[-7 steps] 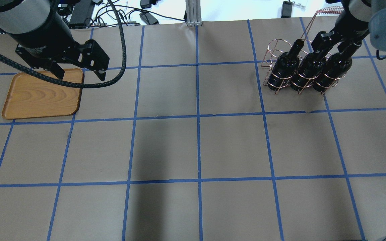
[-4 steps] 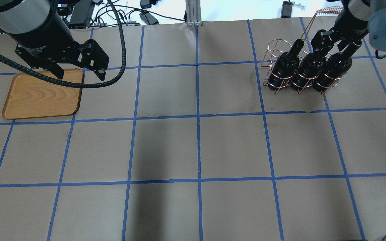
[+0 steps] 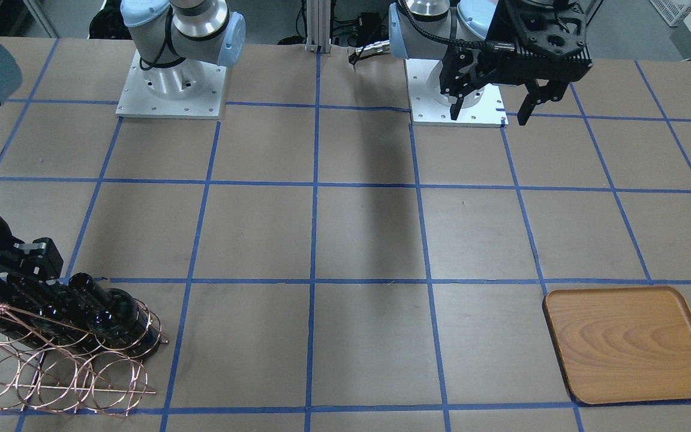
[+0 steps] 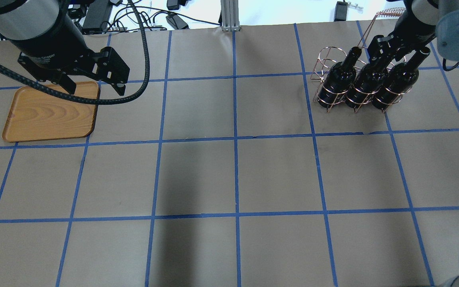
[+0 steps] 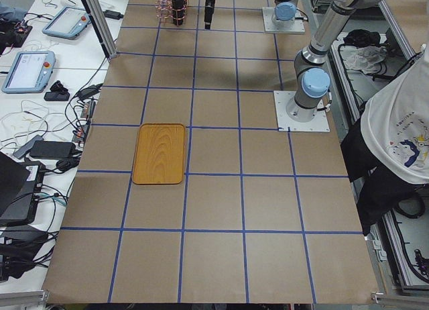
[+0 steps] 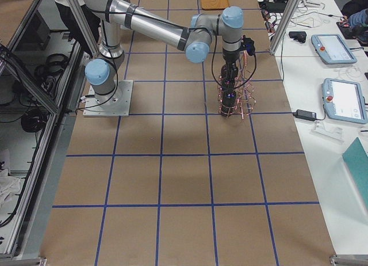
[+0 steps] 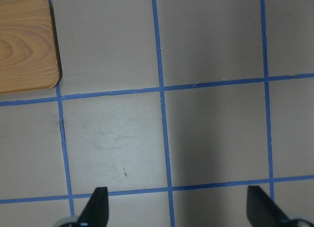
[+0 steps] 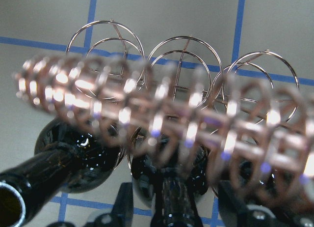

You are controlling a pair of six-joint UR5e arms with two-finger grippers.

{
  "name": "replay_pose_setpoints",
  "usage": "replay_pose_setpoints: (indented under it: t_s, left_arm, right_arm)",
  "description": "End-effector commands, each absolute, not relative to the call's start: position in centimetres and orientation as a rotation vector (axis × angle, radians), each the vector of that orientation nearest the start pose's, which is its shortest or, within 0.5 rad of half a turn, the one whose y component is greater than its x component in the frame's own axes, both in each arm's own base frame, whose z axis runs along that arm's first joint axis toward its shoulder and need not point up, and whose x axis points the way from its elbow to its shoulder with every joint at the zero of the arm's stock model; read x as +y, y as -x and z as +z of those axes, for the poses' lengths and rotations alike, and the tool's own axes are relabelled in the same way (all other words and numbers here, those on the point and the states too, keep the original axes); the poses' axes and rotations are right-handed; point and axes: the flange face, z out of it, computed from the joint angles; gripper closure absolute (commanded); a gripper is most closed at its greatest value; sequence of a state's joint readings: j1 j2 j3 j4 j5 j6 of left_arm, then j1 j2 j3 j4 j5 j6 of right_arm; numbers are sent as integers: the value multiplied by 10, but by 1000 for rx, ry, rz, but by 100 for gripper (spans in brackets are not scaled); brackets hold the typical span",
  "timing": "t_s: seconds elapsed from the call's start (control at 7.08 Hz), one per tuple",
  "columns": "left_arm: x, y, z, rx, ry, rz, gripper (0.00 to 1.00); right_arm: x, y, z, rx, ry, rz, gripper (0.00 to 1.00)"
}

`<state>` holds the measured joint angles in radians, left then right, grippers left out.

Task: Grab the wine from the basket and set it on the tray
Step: 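Lower the right gripper onto the nearest dark bottle in the copper basket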

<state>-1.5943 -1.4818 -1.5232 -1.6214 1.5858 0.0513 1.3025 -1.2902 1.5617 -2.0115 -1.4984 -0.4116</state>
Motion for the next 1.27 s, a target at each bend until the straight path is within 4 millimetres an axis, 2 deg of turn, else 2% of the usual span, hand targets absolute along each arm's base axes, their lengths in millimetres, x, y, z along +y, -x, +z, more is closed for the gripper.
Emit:
replay_pose_setpoints:
  t_s: [0.0,0.14,0.42,0.71,1.13]
  left_arm:
    - [-456,142,549,3122,-109,-134,0]
    - [-456,142,549,3122,-112,-134,0]
    - [-456,142,549,3122,-112,-134,0]
    - [-456,142,549,3122,-112,-134,0]
    - [-456,142,549,3122,-112,-134,0]
  right_arm:
    - [-627,27,385,3109,232,-295,44]
    - [-627,27,385,3108,232,-296,45]
    - [-627,26,386,3108,239,-300,62]
    - [-627,25,389,3108,257,-307,100]
    - [-625,21,397,3112,269,-320,100]
